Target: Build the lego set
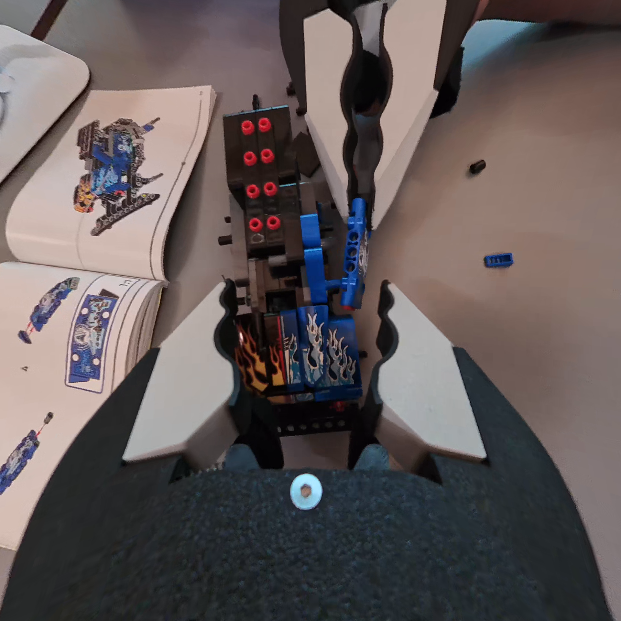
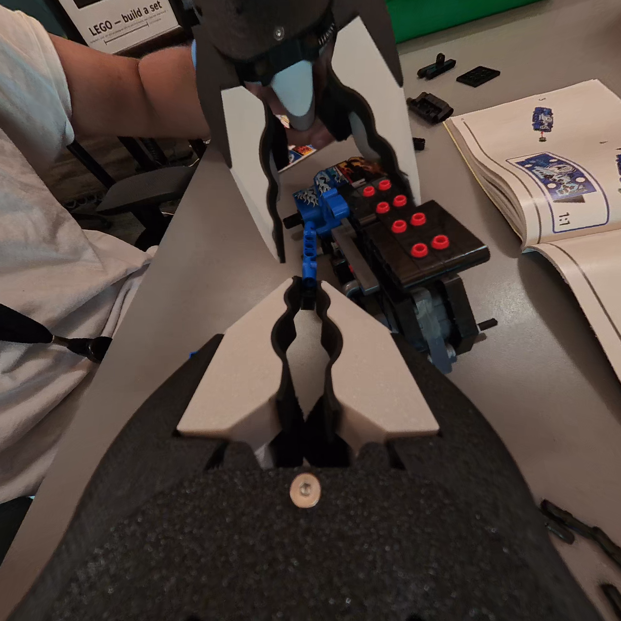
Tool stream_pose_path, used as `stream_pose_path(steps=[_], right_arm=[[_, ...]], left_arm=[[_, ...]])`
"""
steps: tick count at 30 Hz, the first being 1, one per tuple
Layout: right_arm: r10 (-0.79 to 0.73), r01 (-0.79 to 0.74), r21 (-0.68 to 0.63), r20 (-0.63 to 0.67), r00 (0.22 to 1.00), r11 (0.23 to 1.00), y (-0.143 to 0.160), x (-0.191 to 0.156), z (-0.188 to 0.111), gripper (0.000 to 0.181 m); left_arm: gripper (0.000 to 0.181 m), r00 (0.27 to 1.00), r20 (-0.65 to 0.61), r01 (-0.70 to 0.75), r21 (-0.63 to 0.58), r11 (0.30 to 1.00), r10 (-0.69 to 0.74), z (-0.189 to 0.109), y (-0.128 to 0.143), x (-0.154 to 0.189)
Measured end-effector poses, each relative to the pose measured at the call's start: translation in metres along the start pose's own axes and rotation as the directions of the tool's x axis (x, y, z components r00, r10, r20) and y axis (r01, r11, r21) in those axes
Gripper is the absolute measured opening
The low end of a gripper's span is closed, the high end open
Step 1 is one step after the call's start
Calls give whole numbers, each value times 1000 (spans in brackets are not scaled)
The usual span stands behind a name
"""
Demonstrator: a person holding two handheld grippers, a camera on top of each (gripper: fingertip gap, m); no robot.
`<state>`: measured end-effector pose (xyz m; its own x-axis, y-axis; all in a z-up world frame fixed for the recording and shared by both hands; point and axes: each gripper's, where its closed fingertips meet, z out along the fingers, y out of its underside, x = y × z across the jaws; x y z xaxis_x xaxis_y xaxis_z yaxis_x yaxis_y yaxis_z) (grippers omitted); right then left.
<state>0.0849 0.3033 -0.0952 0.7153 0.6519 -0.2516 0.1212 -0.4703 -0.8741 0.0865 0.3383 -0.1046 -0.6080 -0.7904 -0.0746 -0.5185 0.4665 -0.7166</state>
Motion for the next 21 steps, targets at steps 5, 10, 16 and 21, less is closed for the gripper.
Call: stream_pose_path(steps=[5, 10, 16, 21], right_arm=[[-2, 2, 17, 4, 1000, 1000, -2, 0, -1, 7], [9, -9, -2, -21, 1000, 1000, -1, 3, -1, 7], [18, -20, -31, -57, 998, 999, 4, 10, 1, 9], [6, -9, -40, -69, 998, 999, 4, 10, 1, 9]], left_arm=[[74, 1000, 1, 24, 28, 999, -24, 0, -6, -5], [69, 999, 37, -8, 27, 1000, 7, 1, -4, -7], [68, 994, 104, -49, 33, 998, 45, 2, -3, -8], [67, 987, 146, -71, 54, 996, 62, 1, -2, -9]])
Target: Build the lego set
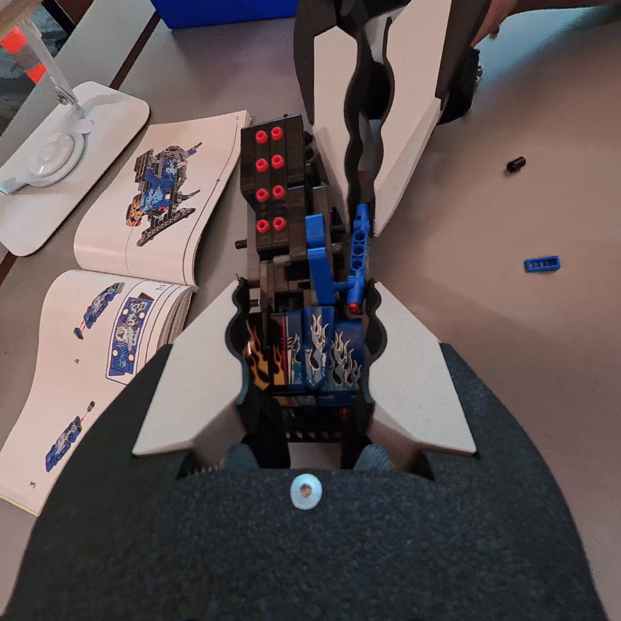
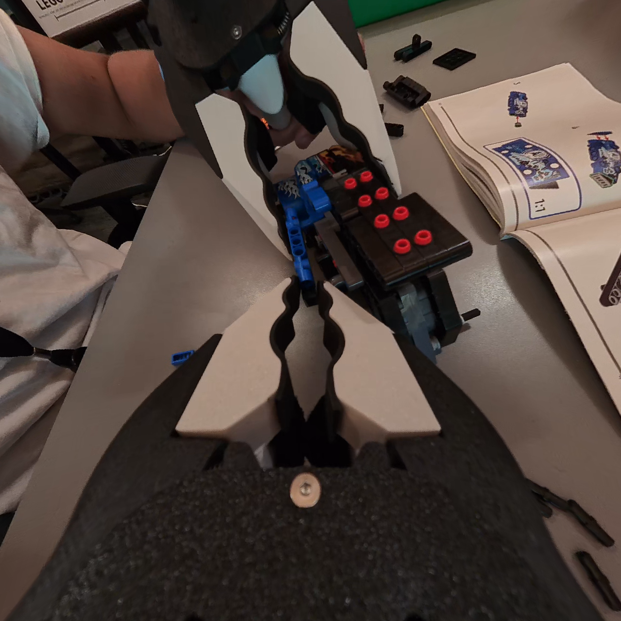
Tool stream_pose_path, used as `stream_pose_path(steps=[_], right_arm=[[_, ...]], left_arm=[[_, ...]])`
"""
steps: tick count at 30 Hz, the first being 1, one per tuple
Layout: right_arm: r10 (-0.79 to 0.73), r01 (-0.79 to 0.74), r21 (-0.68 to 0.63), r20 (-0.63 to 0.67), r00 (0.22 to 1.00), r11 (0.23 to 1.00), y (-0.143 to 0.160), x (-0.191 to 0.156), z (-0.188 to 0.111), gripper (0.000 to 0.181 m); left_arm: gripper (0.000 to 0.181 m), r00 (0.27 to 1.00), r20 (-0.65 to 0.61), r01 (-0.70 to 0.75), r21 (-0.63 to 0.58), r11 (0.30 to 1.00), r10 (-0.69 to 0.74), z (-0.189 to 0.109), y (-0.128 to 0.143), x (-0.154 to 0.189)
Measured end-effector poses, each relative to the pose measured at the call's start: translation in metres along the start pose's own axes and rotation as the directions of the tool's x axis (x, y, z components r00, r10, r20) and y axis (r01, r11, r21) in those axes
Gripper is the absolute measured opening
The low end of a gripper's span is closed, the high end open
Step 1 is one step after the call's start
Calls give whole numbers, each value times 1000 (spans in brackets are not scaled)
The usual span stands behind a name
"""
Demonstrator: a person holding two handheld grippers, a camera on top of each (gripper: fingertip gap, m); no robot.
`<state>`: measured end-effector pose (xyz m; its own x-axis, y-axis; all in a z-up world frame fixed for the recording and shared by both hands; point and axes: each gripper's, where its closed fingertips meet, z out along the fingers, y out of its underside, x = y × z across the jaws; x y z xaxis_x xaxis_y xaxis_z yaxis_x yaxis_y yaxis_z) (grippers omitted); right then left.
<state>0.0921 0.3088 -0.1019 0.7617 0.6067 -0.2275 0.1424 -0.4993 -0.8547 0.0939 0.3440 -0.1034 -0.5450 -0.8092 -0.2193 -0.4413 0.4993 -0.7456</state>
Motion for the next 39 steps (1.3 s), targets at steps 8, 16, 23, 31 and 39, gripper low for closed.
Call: stream_pose_path(steps=[8, 16, 23, 31, 39], right_arm=[[-16, 17, -23, 20, 1000, 1000, 2, -5, 2, 7], [12, -12, -25, -4, 1000, 1000, 3, 0, 2, 9], [16, -16, -17, -7, 1000, 1000, 3, 1, 1, 7], [-49, 51, -35, 66, 997, 998, 6, -12, -2, 7], [-13, 17, -54, 62, 998, 998, 8, -4, -2, 7]], left_arm=[[65, 996, -66, 65, 65, 996, -60, -6, -2, 0], [65, 999, 23, -33, 56, 998, 32, -3, 1, -1], [69, 980, 163, -123, 37, 992, 116, 2, 3, -7], [78, 997, 51, -54, 94, 994, 50, -3, -2, 3], [68, 1000, -4, 9, 154, 988, -8, -6, -9, -1]])
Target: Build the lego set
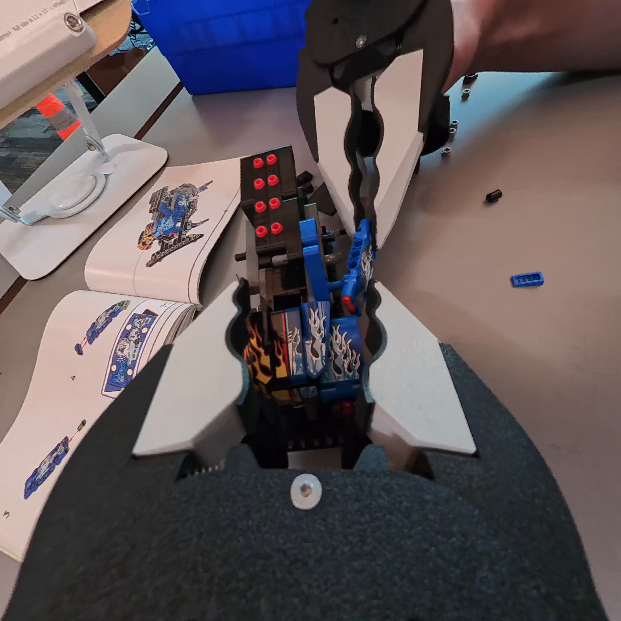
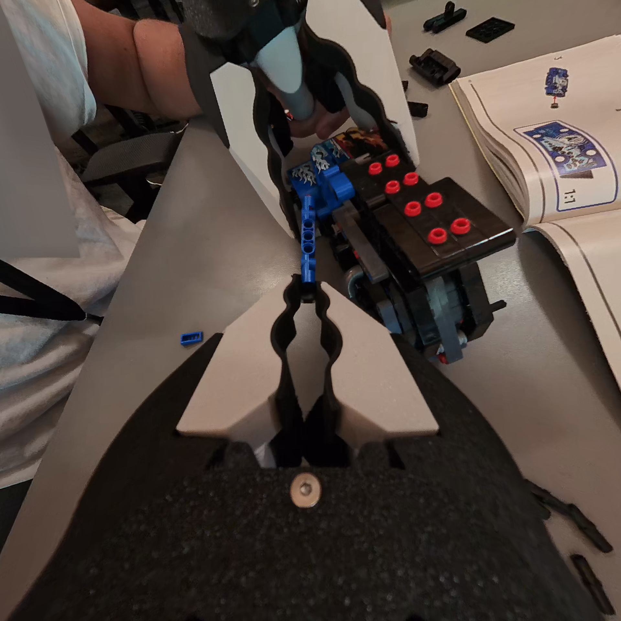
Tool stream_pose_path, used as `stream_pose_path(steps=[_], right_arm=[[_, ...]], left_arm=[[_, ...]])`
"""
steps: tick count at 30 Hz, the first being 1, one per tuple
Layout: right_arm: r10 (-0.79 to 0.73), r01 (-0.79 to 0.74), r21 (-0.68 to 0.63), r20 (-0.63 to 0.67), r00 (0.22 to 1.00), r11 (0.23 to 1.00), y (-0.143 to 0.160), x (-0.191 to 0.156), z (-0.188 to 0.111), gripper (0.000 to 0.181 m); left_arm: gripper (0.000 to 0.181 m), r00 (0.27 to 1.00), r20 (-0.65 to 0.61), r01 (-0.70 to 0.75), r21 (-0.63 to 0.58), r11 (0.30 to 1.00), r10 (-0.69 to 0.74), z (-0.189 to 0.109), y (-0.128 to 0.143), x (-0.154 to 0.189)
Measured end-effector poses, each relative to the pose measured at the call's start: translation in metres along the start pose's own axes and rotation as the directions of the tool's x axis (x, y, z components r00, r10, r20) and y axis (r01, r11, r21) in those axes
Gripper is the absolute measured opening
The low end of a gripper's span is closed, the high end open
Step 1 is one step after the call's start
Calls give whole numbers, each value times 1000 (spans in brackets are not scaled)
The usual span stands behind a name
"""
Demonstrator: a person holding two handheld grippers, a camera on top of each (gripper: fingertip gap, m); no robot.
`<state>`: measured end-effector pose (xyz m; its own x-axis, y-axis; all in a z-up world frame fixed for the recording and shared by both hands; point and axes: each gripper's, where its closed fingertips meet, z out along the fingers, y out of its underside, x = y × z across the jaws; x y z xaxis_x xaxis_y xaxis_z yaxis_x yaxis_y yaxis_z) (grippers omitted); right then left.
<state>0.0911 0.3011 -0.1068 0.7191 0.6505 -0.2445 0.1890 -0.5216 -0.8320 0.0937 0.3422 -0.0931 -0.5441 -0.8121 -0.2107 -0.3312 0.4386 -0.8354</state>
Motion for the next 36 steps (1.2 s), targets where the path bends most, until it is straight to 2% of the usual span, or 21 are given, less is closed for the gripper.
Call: stream_pose_path(steps=[4, 13, 16, 22, 25, 30, 35, 36], right_arm=[[-3, 3, -31, 1, 1000, 1000, 5, 1, 3, 7], [-34, 34, -16, -3, 999, 999, 1, 0, 2, 7], [1, -1, 1, 3, 1000, 1000, -2, 2, 0, 7], [32, -32, -10, -3, 999, 999, 1, 6, 0, 7], [41, -41, -3, -7, 999, 999, 0, 8, 0, 7], [57, -57, 9, -19, 998, 998, -1, 12, -1, 7], [25, -26, -5, -64, 998, 1000, -2, 15, -3, 7], [19, -19, -8, -76, 997, 1000, -2, 17, -3, 7]], left_arm=[[68, 999, -37, 11, 22, 1000, -10, -2, -2, 3], [62, 998, -55, 20, 33, 999, -18, -3, -3, 2], [59, 999, -47, 8, 24, 1000, -7, -2, -2, 2], [59, 999, -28, -15, 4, 1000, 15, 0, 2, 0], [68, 998, -57, 5, 2, 1000, -5, -2, -3, -1], [85, 988, -143, 29, -146, 989, -51, 2, 1, -7], [78, 968, -233, 42, -226, 973, -96, 14, 4, -9], [71, 969, -232, 33, -232, 972, -88, 16, 4, -12]])
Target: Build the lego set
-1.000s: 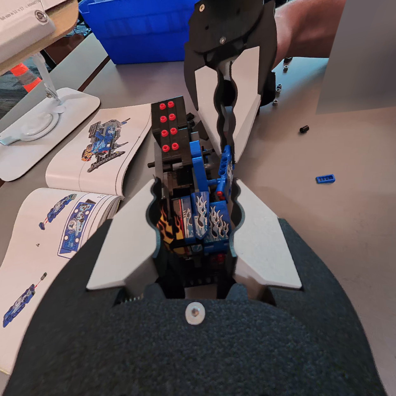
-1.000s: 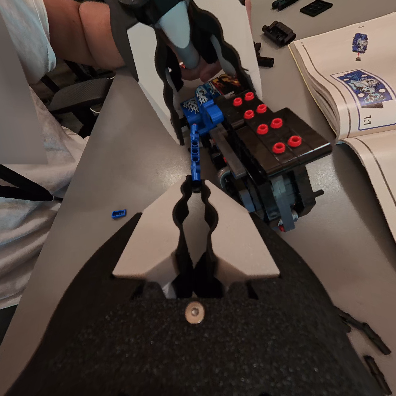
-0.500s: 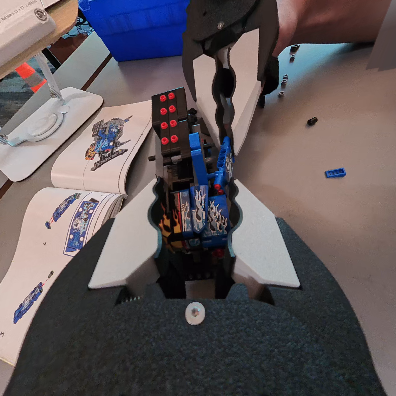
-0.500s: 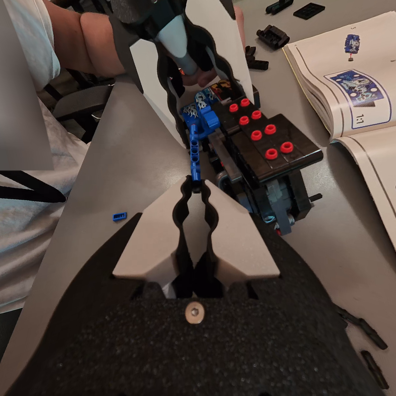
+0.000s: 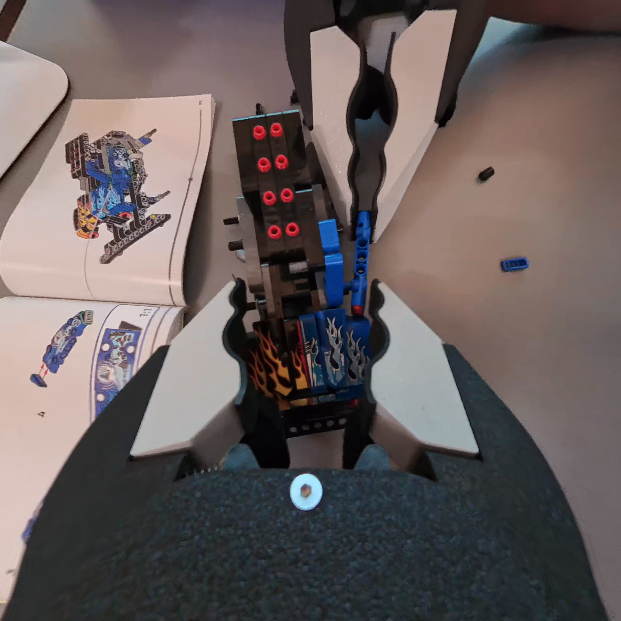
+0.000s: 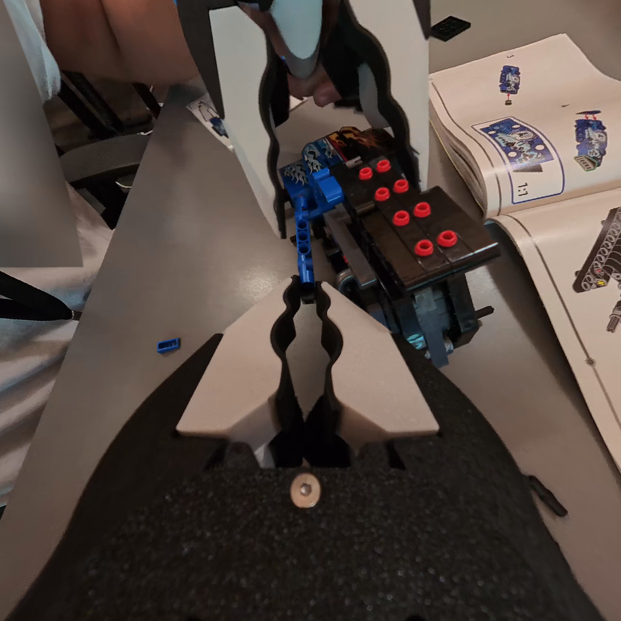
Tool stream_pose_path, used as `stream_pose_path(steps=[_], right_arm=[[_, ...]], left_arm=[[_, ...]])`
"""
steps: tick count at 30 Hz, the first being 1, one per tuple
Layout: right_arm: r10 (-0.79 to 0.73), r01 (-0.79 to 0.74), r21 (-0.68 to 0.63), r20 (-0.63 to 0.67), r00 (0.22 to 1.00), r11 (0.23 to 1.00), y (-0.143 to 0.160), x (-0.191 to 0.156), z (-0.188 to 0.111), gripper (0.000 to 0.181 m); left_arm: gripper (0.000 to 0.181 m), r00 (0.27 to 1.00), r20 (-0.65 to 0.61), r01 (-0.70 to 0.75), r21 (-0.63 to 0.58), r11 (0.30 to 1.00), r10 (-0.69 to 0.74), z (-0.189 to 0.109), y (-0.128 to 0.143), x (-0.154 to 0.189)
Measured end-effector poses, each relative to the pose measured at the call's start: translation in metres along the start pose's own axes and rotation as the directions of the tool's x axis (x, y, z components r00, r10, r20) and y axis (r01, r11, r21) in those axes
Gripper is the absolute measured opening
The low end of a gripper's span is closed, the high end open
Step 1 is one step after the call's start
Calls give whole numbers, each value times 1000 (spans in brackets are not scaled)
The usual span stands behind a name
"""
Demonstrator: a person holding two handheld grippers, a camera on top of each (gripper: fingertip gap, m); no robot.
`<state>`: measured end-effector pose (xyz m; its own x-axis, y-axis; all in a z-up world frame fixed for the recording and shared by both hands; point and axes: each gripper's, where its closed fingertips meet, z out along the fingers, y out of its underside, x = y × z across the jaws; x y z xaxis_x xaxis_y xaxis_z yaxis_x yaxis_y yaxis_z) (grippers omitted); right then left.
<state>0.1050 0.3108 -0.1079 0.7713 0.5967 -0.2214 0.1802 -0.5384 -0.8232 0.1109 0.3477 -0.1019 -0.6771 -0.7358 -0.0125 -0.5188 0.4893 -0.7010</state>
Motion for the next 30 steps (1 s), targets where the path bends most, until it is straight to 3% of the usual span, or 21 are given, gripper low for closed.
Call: stream_pose_path(steps=[4, 17, 27, 30], right_arm=[[-22, 21, -5, -52, 998, 1000, 0, 7, -3, 8], [-98, 94, -27, -318, 943, 995, 0, 29, -16, 23], [-215, 179, -137, -317, 924, 974, 4, 12, -21, 30], [-262, 230, -135, -331, 907, 964, -13, 6, -45, 37]], left_arm=[[67, 997, 32, -63, -30, 998, 63, 4, 1, -4], [65, 994, 112, -17, 23, 1000, 14, 3, -2, -12], [64, 993, 115, -17, 44, 999, 12, 2, -3, -13], [64, 994, 112, -18, 41, 999, 14, 3, -3, -13]])
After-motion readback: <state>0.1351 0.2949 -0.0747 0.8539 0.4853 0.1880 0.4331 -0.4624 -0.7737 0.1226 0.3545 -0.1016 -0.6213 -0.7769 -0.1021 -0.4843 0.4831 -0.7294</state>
